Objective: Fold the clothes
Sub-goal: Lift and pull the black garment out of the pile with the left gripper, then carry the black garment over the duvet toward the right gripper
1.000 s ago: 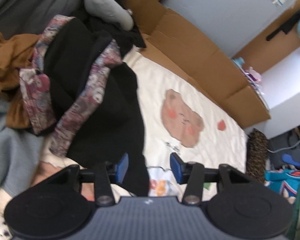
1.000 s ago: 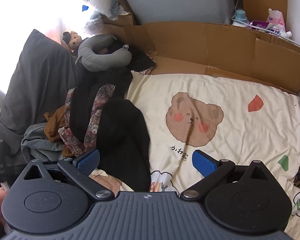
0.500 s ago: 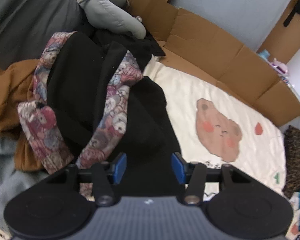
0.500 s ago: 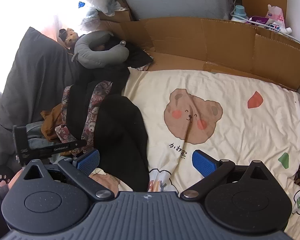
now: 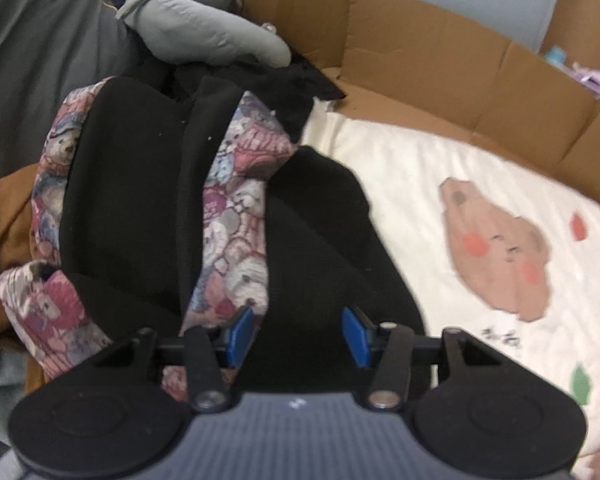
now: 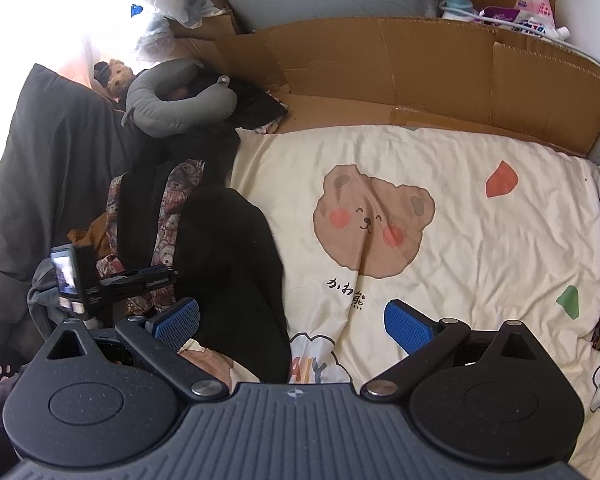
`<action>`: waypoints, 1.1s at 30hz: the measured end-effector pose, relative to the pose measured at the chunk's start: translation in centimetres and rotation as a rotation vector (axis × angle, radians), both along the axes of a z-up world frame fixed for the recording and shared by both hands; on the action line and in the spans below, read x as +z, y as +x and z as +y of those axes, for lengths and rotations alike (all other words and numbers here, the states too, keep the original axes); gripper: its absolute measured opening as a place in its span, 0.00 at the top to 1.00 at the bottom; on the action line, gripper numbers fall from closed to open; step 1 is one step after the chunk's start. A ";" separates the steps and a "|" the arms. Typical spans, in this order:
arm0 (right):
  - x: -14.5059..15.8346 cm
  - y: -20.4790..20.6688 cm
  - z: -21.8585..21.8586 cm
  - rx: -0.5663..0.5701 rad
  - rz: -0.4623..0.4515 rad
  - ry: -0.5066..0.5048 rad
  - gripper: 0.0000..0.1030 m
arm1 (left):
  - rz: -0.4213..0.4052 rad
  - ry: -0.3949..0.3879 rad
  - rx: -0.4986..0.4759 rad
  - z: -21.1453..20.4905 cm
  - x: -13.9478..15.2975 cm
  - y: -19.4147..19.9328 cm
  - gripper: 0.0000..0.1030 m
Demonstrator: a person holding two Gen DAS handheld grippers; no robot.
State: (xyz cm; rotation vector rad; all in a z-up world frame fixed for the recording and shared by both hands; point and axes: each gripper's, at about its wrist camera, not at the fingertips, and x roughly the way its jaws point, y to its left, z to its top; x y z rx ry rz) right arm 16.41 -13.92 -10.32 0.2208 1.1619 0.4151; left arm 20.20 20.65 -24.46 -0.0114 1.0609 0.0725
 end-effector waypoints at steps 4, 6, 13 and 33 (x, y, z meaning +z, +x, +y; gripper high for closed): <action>0.2 -0.1 0.0 0.005 0.005 0.010 0.01 | 0.022 0.049 0.009 0.2 -1.5 0.9 0.37; 0.2 -0.1 0.1 0.010 0.008 0.005 0.01 | 0.029 0.070 0.012 0.3 -2.1 1.2 0.37; 0.4 -0.1 0.2 0.025 0.018 0.010 0.01 | 0.020 0.156 0.014 0.7 -3.5 1.7 0.38; 0.8 0.1 0.2 0.019 0.012 0.034 0.01 | -0.021 0.018 -0.115 -0.7 0.3 -1.7 0.98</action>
